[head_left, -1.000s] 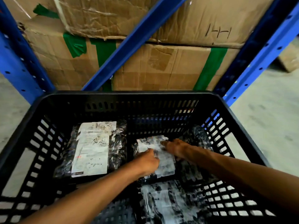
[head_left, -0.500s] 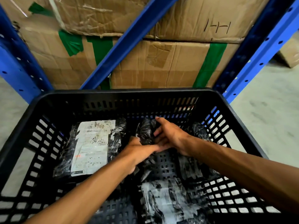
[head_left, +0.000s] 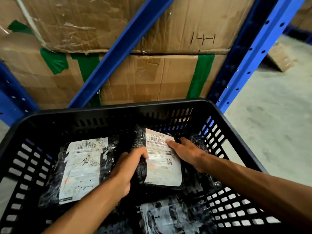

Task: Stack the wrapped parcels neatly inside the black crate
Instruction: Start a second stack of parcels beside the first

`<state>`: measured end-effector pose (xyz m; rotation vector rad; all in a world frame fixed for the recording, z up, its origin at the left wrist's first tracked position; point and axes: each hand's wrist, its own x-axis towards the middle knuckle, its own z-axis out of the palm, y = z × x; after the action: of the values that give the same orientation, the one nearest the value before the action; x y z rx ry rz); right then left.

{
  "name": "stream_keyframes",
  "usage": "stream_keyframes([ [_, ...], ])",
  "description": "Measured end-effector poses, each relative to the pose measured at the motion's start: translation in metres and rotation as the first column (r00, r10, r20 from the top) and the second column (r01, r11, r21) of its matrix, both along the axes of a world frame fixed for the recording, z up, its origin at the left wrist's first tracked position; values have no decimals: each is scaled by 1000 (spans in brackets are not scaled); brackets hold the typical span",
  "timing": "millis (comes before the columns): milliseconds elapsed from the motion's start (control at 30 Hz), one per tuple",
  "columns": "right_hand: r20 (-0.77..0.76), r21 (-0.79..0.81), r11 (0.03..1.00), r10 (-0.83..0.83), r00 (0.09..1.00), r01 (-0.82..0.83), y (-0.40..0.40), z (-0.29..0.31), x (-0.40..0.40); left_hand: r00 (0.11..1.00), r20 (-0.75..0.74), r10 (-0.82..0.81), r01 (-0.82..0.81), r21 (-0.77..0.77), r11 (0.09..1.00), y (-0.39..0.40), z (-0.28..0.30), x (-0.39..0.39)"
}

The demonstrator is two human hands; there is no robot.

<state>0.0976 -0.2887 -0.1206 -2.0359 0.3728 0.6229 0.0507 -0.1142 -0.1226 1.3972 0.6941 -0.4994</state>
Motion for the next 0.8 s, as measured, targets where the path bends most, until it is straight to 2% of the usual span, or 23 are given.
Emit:
stream_keyframes([
  [100, 44, 12, 1000, 9, 999, -10, 1, -4, 1, 1000, -8, -23, 24, 165, 986, -5, 12, -9],
  [267, 72, -57, 997, 48, 996, -44, 8, -2, -1, 999, -17, -47, 49, 198, 979, -12, 3, -8],
  [433, -3, -73, 985, 155, 988, -155, 21, -12, -1, 988, -59, -144, 156, 350, 924, -18, -22, -5],
  [633, -60, -204, 919, 331, 942, -336, 32, -22, -11, 976, -38, -215, 213, 385, 898, -15, -40, -6],
  [733, -87, -194, 913, 349, 933, -360, 29, -14, -13, 967, -38, -252, 247, 387, 888, -13, -53, -5],
  [800, -102, -225, 896, 369, 924, -383, 25, -7, -13, 954, -48, -296, 286, 440, 851, -13, -58, -5],
])
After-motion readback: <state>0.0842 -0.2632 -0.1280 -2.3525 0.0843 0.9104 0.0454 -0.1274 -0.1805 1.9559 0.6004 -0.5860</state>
